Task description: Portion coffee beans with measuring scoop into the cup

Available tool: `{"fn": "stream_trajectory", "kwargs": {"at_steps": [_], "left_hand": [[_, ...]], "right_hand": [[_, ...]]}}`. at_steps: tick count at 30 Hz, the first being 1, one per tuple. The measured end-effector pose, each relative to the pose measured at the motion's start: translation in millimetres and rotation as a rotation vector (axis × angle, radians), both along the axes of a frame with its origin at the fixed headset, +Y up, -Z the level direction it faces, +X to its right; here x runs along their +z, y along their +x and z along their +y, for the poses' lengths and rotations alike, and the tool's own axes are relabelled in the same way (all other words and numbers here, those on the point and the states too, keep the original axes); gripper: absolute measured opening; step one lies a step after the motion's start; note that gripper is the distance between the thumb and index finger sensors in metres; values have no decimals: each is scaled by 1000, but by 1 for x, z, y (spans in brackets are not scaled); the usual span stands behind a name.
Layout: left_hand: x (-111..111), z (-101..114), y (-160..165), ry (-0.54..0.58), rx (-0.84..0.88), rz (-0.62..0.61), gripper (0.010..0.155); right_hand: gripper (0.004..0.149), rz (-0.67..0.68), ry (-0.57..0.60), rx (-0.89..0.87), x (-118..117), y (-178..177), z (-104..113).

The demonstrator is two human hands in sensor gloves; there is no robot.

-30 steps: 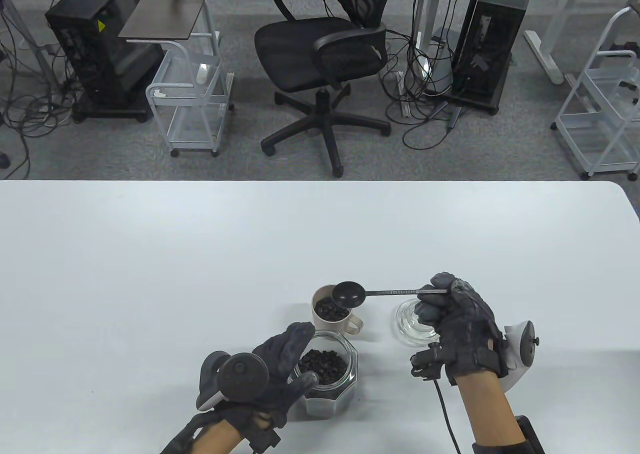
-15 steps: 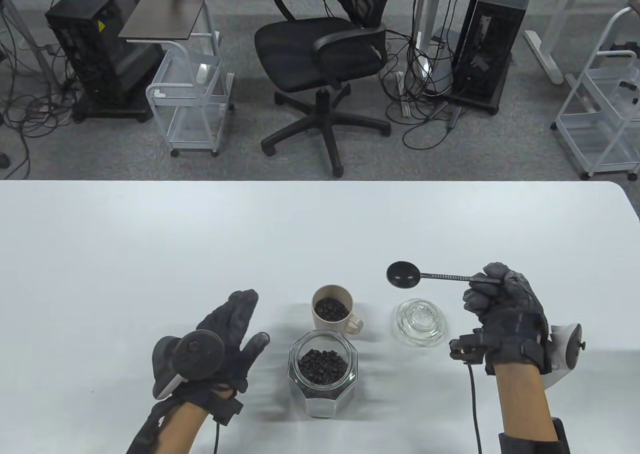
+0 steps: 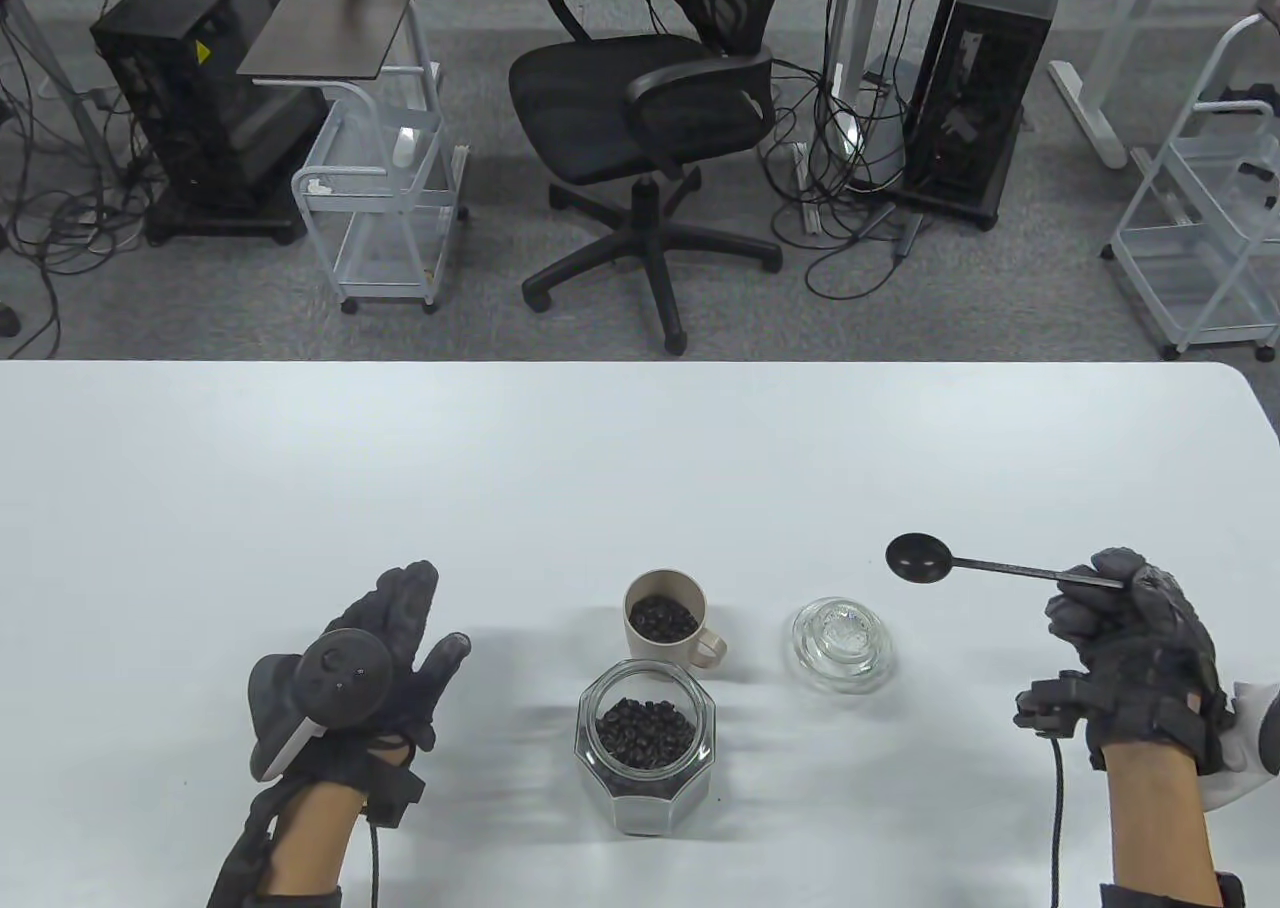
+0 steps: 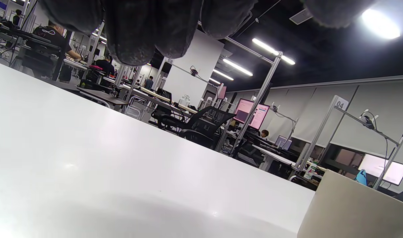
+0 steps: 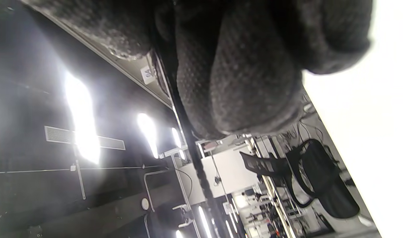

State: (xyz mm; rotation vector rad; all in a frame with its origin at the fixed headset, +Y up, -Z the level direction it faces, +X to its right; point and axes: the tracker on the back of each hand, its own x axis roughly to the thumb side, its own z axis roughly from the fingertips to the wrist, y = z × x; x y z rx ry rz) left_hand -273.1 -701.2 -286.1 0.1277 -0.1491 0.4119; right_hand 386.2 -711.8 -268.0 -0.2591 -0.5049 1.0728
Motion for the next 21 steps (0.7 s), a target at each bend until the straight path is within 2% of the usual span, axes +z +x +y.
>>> {"fn": "stream_trajectory", "kwargs": {"at_steps": [5, 11, 17, 21], "left_hand": [[-3, -6, 1, -13, -3, -1, 85], [-3, -9, 3, -14, -20, 0, 84], [-1, -10, 3, -8, -12, 7, 84], [-1, -10, 3, -15, -8, 5, 84]], "right_hand": [[41, -63, 12, 119, 13, 13, -3], [42, -186, 37, 353, 25, 19, 14], [42, -194, 62, 764, 27, -1, 38], [43, -79, 77, 994, 20, -25, 42]]}}
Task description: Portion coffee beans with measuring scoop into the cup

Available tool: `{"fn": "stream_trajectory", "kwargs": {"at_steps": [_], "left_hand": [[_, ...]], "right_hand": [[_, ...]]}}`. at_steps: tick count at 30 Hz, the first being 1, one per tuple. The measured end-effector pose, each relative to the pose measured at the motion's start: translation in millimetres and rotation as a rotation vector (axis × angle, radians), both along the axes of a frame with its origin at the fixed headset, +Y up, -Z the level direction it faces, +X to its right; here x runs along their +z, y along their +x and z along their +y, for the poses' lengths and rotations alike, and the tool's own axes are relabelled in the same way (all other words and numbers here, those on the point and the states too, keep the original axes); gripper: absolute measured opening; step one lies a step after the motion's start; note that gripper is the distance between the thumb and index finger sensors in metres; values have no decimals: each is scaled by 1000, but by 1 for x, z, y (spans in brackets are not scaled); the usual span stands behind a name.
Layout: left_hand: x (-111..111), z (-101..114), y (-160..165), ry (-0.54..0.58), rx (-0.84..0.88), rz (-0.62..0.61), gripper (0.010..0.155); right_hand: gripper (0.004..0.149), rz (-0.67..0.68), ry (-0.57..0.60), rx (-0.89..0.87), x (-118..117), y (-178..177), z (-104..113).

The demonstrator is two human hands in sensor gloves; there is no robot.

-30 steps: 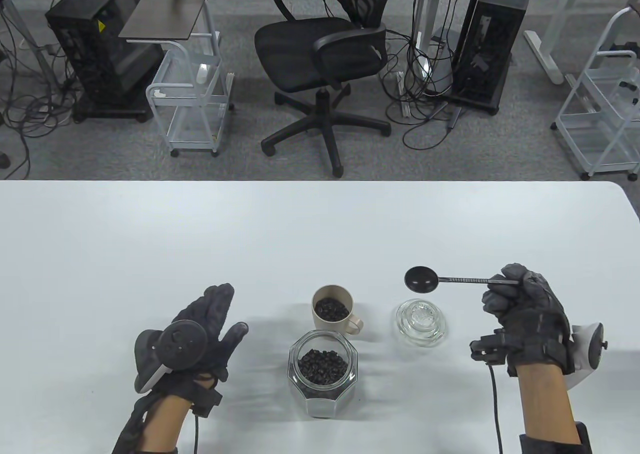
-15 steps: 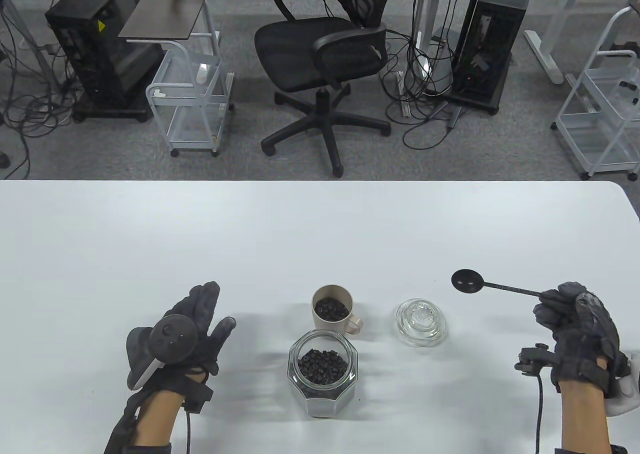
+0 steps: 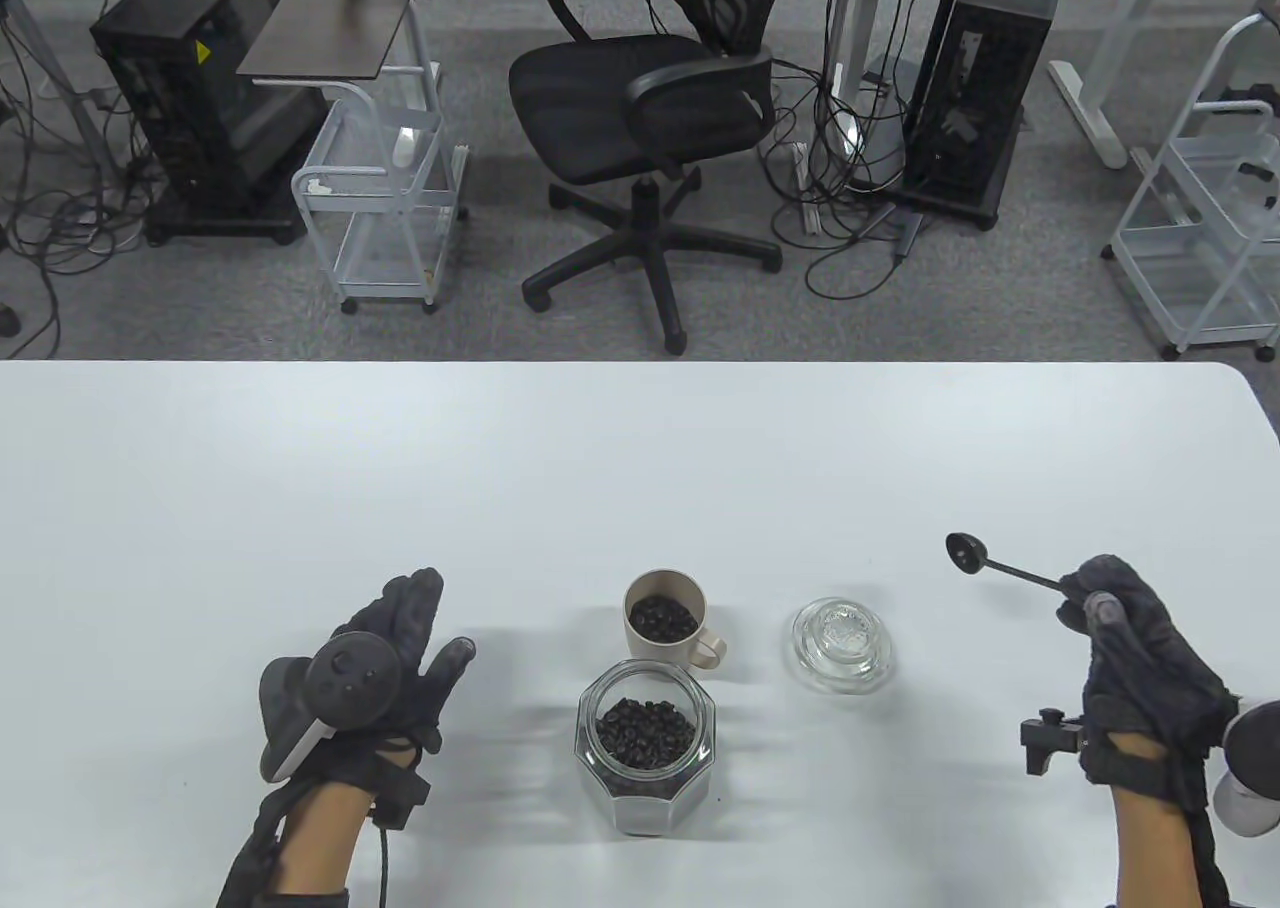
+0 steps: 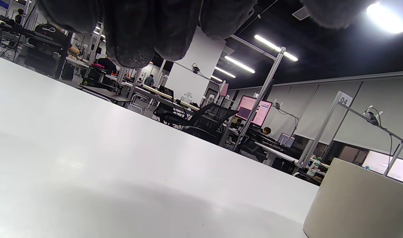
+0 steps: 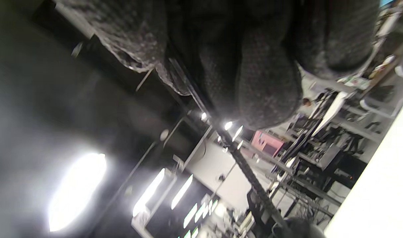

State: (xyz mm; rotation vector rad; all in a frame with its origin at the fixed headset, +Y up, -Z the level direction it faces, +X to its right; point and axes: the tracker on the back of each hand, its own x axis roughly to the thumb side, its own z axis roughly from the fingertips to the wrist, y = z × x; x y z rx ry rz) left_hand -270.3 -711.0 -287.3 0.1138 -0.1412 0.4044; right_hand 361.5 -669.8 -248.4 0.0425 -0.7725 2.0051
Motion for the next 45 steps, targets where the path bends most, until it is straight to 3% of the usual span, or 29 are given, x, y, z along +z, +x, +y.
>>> {"fn": "stream_trajectory", "kwargs": {"at_steps": [5, 10, 30, 45], "left_hand": [[0, 0, -1, -5, 9, -2, 84], [-1, -1, 1, -13, 12, -6, 84], [0, -1, 8, -17, -4, -26, 84], [0, -1, 8, -21, 7, -27, 84]], "right_hand": [[42, 71, -74, 310, -10, -29, -5], [42, 67, -132, 459, -16, -39, -13], [44, 86, -314, 596, -34, -44, -47], [56, 80, -654, 948, -52, -56, -79]]}}
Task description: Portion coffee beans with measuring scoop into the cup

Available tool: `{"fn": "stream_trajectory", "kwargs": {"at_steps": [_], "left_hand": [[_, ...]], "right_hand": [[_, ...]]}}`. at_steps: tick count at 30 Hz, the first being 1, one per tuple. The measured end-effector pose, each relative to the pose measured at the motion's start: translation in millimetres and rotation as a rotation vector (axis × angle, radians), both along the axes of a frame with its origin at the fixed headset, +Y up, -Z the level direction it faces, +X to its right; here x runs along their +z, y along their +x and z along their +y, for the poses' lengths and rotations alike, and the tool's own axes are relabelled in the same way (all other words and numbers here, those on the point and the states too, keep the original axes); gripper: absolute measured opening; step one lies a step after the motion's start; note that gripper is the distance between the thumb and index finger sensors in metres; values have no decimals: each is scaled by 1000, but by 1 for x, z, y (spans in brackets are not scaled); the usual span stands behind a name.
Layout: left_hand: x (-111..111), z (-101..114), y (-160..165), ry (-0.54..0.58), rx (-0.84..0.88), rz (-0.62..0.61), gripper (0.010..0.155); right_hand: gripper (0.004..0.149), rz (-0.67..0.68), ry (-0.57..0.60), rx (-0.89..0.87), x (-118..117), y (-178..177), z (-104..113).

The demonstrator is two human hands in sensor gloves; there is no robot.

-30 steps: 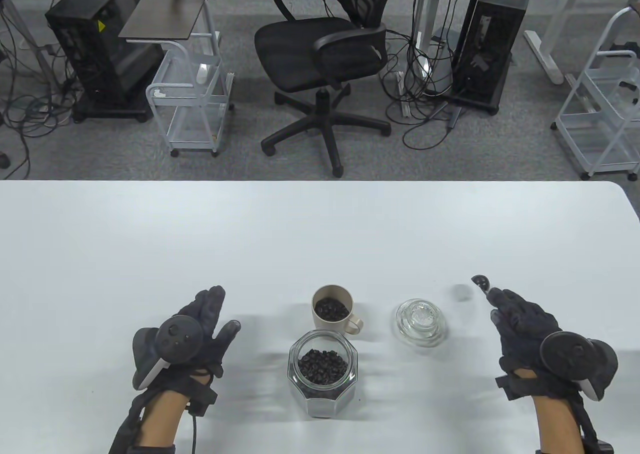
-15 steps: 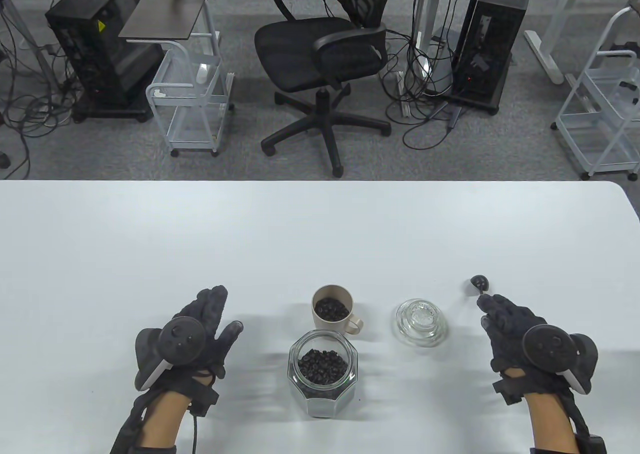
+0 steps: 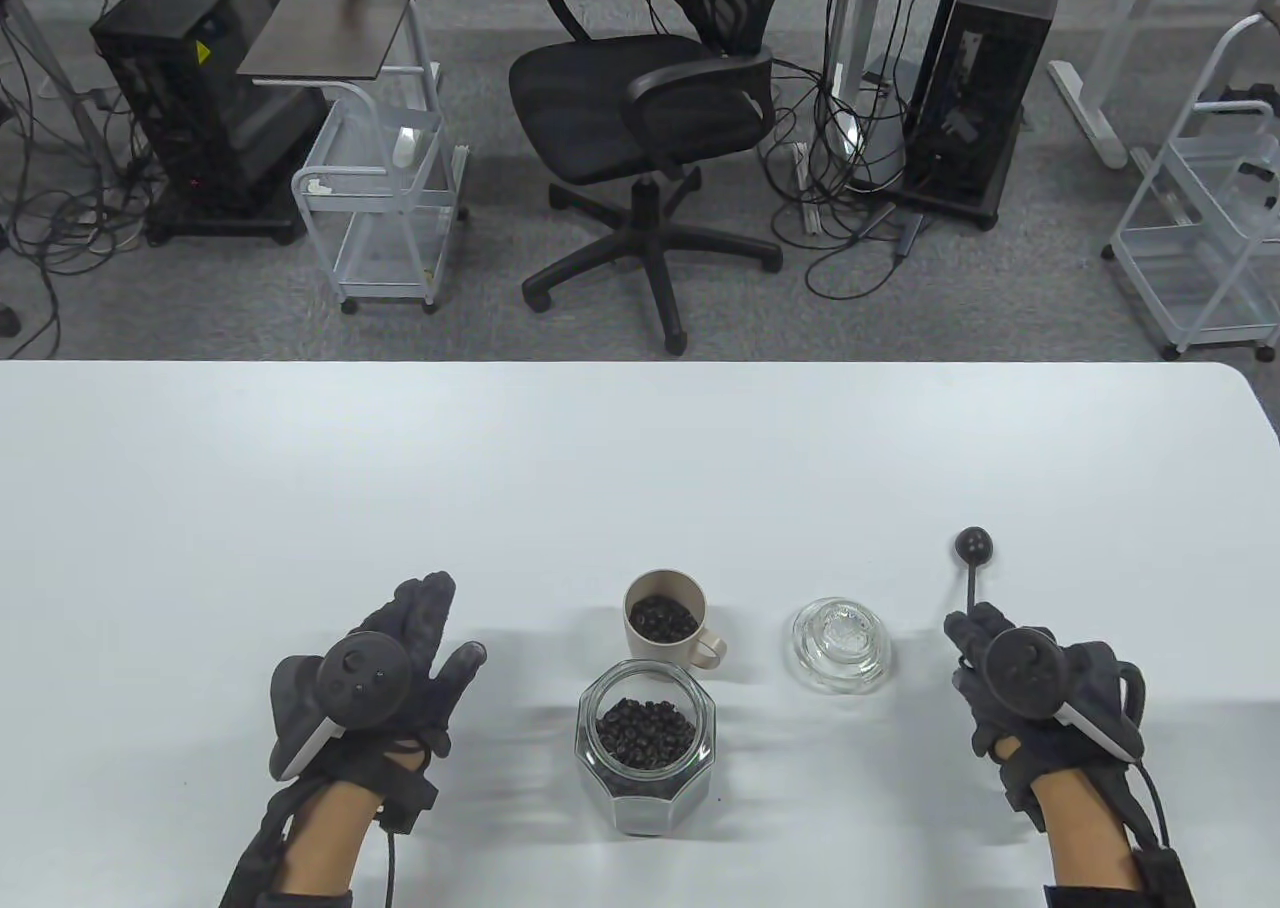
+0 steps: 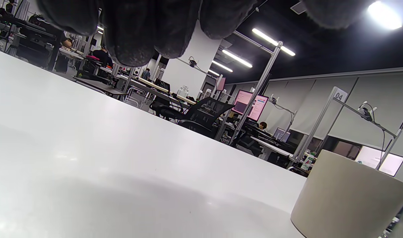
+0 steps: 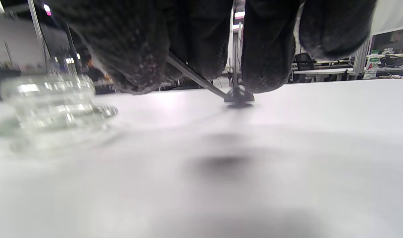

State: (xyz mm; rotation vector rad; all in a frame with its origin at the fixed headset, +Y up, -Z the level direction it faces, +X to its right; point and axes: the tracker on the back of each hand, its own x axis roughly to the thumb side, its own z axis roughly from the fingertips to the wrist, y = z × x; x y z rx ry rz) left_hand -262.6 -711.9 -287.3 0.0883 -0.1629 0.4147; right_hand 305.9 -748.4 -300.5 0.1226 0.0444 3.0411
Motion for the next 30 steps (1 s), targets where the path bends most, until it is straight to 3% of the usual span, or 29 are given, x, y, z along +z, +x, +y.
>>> {"fn": "stream_trajectory", "kwargs": {"at_steps": [12, 30], "left_hand": [[0, 1, -2, 5, 14, 1, 84], [0, 1, -4, -1, 32, 10, 85]], "right_hand": [[58, -25, -53, 157, -8, -3, -13], [60, -61, -175, 115, -12, -6, -25]]}}
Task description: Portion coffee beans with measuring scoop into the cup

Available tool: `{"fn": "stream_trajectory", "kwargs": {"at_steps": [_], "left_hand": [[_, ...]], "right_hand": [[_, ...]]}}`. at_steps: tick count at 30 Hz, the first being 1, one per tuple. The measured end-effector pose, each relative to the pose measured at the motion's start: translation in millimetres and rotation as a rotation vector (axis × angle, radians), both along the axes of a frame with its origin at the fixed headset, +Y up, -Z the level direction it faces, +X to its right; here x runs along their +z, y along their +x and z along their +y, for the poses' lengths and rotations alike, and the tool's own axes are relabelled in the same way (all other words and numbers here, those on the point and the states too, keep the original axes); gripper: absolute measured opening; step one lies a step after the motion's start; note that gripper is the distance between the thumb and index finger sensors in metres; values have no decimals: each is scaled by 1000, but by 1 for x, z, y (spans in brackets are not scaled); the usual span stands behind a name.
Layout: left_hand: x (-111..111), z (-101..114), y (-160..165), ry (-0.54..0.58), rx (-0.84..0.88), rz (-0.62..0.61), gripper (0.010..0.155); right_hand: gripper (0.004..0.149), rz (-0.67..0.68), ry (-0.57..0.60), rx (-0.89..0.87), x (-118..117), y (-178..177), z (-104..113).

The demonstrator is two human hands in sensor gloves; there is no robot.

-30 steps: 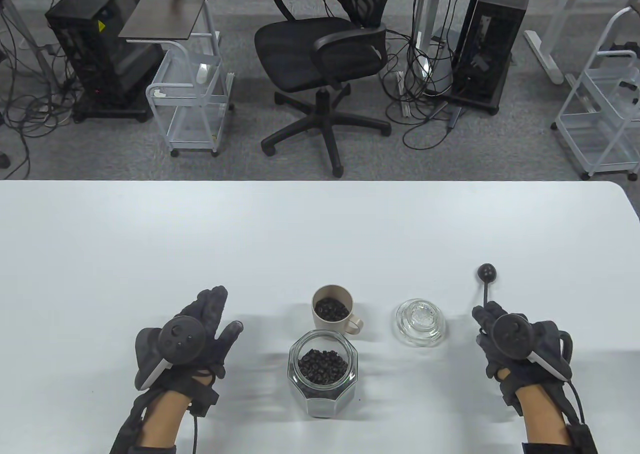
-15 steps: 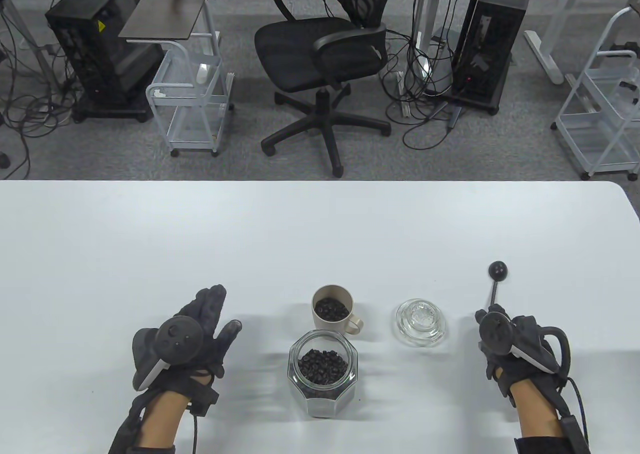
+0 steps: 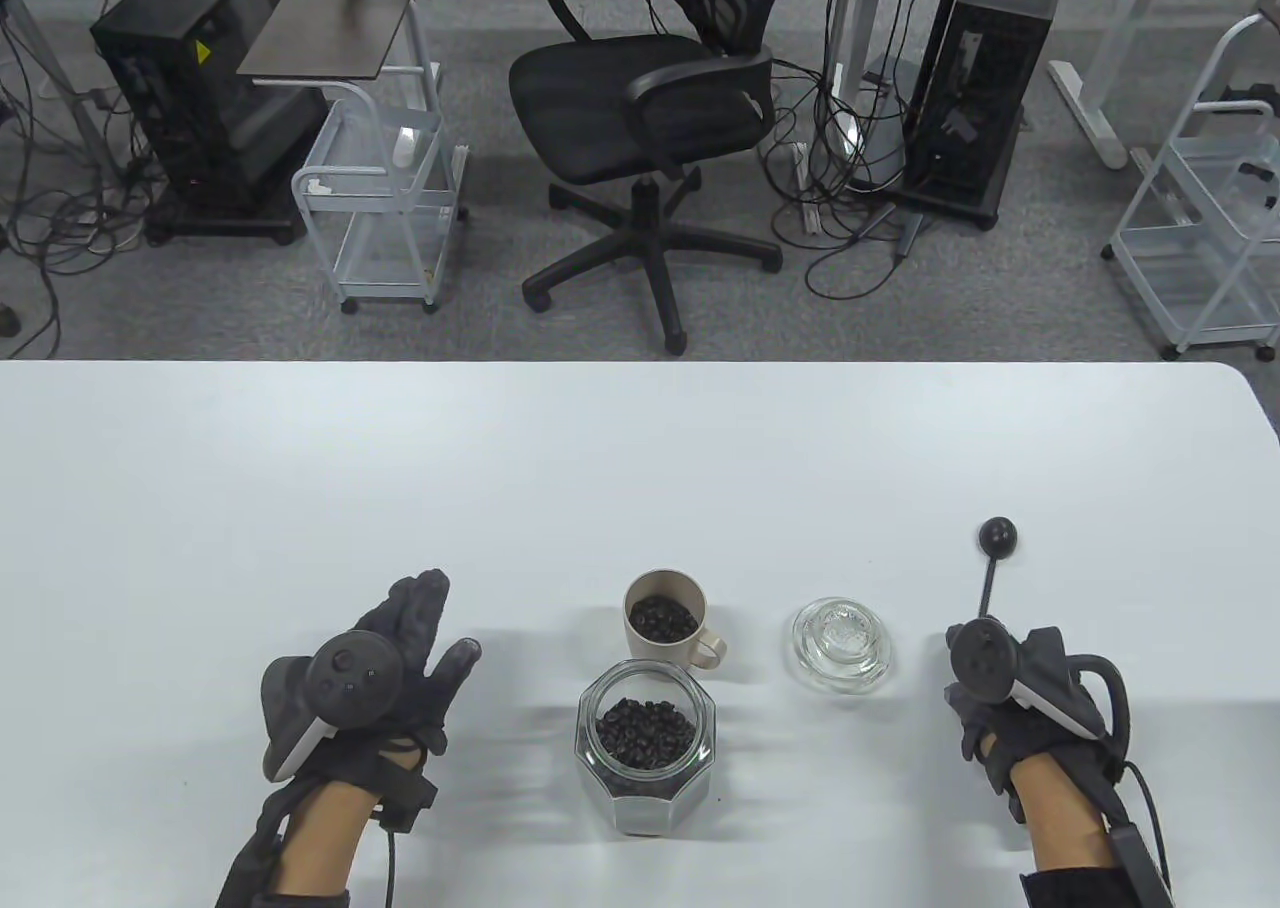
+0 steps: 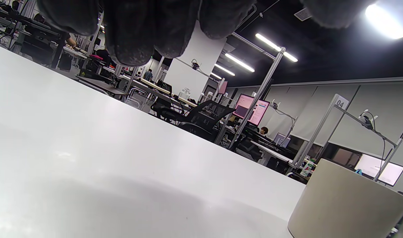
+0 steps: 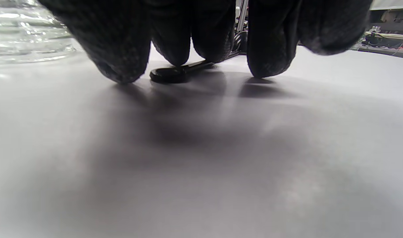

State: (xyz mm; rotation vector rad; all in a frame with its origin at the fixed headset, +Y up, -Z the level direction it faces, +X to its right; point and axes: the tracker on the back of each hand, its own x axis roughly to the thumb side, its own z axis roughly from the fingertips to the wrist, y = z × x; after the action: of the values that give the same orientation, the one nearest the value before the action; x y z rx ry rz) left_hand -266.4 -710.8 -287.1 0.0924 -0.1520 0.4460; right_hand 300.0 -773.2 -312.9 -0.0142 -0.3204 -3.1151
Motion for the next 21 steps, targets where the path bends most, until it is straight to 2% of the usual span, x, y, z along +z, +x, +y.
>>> {"fn": "stream_trajectory", "kwargs": {"at_steps": [5, 11, 15, 21], "left_hand": [[0, -1, 1, -6, -5, -5, 85], [-1, -5, 4, -14, -19, -5, 85], [-1, -7, 5, -21, -28, -3, 84], [-2, -8, 5, -30, -36, 5, 84]], "right_hand": [[60, -20, 4, -32, 0, 2, 0], [62, -80, 40, -179, 5, 11, 8], [65, -116, 115, -268, 9, 17, 16], [69, -66, 248, -407, 16, 14, 28]]}}
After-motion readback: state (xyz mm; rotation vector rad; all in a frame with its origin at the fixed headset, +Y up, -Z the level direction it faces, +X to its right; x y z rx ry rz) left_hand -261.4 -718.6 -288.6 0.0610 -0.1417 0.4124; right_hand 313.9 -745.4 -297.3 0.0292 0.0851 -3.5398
